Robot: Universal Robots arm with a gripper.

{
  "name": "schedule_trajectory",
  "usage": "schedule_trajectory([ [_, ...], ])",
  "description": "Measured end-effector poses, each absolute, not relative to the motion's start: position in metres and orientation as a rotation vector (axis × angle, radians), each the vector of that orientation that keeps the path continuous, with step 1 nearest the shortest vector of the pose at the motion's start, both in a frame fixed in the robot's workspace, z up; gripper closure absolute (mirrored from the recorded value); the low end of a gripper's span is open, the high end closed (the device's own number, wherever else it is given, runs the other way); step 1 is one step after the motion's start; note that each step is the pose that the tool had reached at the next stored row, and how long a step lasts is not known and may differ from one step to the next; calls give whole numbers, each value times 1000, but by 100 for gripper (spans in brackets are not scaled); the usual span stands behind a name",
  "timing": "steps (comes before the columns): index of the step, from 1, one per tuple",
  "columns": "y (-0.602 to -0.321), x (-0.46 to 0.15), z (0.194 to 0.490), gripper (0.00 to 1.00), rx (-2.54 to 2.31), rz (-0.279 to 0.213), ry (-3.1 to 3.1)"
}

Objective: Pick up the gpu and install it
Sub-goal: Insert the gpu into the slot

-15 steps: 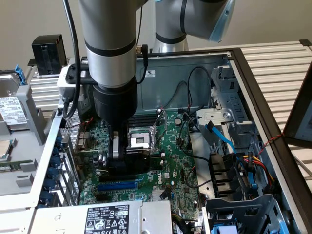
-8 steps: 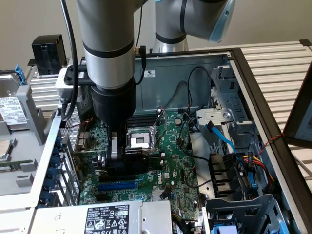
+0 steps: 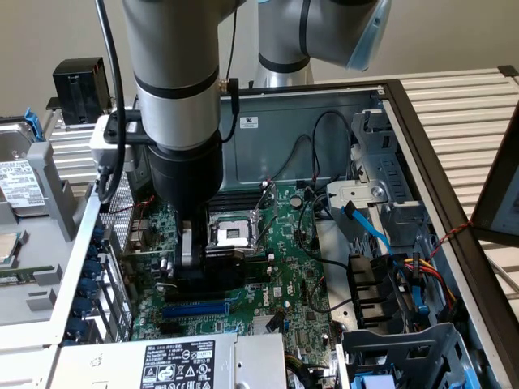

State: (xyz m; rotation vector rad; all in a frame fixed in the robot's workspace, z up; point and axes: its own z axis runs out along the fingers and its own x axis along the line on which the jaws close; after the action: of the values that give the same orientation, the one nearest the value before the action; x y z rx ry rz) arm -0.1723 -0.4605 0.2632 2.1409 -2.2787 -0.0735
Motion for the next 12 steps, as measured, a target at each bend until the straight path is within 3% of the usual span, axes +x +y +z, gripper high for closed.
schedule_trajectory([
  [12,-461,-178,260,73,2158,-39,-2297],
])
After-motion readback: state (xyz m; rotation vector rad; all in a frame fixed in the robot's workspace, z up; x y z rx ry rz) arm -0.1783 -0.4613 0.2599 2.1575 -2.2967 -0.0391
